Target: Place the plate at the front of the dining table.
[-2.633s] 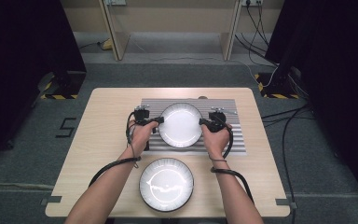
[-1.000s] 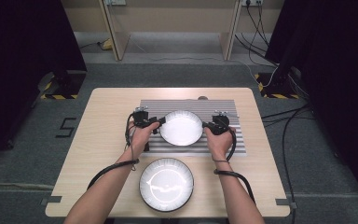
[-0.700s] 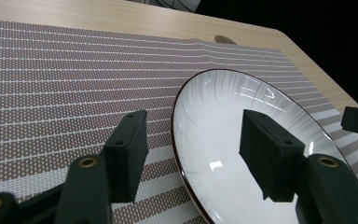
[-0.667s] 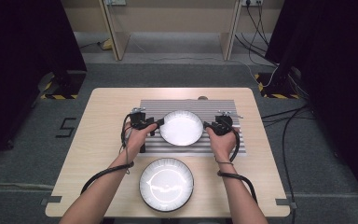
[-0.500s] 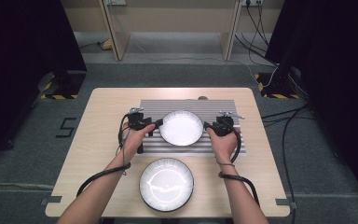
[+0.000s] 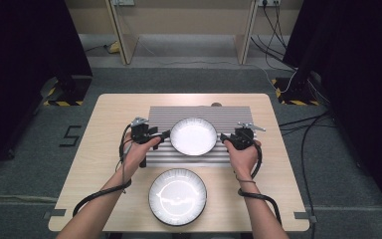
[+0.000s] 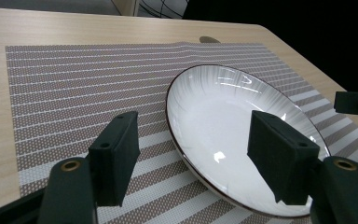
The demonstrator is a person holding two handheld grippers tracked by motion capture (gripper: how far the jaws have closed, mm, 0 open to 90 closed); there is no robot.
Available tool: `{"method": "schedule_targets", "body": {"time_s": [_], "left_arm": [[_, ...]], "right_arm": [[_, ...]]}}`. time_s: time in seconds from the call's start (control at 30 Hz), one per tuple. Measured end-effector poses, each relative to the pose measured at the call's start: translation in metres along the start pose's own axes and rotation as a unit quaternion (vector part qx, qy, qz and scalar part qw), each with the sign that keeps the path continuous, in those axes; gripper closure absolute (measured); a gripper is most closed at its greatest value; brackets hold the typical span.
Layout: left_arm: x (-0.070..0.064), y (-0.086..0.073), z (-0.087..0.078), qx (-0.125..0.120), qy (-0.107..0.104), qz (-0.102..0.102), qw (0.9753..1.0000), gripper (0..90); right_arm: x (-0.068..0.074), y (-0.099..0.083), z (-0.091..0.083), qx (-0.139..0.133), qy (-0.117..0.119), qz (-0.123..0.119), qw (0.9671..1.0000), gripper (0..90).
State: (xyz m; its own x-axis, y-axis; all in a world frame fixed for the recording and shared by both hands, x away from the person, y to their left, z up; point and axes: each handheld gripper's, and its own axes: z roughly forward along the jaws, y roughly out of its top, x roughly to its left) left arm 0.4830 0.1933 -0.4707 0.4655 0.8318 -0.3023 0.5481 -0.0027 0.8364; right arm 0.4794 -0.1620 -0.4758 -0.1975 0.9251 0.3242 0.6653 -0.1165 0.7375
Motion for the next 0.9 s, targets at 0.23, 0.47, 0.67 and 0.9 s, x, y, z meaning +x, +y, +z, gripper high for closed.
{"method": "schedule_targets", "body": {"time_s": [0.23,0.47,0.67,0.9], "left_arm": [[0.005,-0.006,-0.014,-0.003,0.006,0.015,0.9999,33.3],[0.011,-0.016,-0.028,-0.004,0.005,0.013,0.9999,33.5],[0.014,-0.025,-0.037,-0.008,0.008,0.014,0.9998,34.0],[0.015,-0.031,-0.045,-0.008,0.004,0.016,0.9998,34.4]], "right_arm": [[-0.007,-0.005,-0.008,-0.001,-0.005,-0.001,1.0000,51.6],[-0.010,-0.009,-0.017,-0.001,-0.005,-0.005,1.0000,51.1],[-0.012,-0.014,-0.026,-0.001,-0.007,-0.007,1.0000,50.7],[-0.016,-0.022,-0.034,-0.002,-0.008,-0.008,0.9999,50.7]]}}
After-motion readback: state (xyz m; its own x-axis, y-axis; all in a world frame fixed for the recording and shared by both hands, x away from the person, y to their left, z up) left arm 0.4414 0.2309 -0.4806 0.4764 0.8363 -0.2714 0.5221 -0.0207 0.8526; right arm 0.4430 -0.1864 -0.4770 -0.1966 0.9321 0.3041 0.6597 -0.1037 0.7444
